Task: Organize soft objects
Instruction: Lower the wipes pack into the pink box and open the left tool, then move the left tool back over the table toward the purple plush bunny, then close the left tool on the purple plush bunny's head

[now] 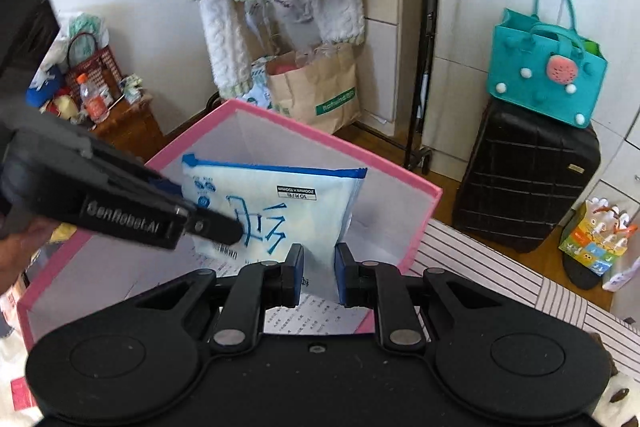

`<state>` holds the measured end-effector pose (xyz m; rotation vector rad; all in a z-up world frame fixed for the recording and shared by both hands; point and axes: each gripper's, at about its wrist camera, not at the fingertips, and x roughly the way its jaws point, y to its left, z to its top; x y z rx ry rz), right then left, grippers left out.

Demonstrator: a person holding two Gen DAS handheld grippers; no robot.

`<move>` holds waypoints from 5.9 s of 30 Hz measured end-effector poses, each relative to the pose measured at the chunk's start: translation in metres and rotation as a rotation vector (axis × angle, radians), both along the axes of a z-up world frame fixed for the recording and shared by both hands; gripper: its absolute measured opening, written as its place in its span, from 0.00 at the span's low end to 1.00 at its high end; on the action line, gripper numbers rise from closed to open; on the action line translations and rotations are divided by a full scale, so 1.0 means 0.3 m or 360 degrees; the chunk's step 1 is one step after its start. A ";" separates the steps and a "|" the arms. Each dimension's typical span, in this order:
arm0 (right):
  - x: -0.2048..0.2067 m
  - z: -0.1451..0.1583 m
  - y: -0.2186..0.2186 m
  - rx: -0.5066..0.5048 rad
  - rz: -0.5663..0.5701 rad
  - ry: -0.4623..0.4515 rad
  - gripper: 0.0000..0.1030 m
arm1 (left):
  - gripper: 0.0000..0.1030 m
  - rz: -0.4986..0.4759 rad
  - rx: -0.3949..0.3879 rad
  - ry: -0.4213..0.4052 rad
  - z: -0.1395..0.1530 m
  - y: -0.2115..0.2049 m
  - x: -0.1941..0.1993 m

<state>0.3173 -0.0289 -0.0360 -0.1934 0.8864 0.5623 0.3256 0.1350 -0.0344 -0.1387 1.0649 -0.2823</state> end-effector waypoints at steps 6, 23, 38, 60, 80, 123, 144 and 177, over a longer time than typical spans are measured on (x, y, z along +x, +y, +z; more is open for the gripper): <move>0.003 -0.029 0.030 -0.0093 -0.0018 0.0012 0.20 | 0.23 -0.0058 0.0089 0.0017 -0.013 -0.001 0.016; 0.068 -0.035 0.074 -0.0200 0.0008 0.0028 0.19 | 0.22 0.0064 0.0140 0.0071 -0.110 -0.032 0.118; -0.051 0.082 -0.045 0.0042 0.0045 0.0007 0.20 | 0.24 0.0012 0.0231 -0.0075 0.003 -0.046 0.004; -0.498 0.353 -0.167 0.0155 0.0285 -0.0265 0.39 | 0.49 -0.0162 0.0474 -0.0377 0.295 -0.154 -0.441; -0.773 0.318 -0.354 0.0210 0.0228 -0.0271 0.64 | 0.69 -0.0297 0.0564 -0.0475 0.312 -0.231 -0.763; -0.777 -0.273 -0.751 0.0255 -0.0089 -0.0310 0.78 | 0.87 -0.0532 0.0115 -0.0545 -0.094 -0.631 -0.813; -0.657 -0.381 -0.798 0.0413 -0.0200 -0.0233 0.80 | 0.74 -0.0283 -0.0100 -0.0470 -0.266 -0.723 -0.619; -0.728 -0.323 -0.696 0.0225 -0.0163 -0.0243 0.41 | 0.41 -0.0227 -0.0270 -0.0143 -0.279 -0.662 -0.571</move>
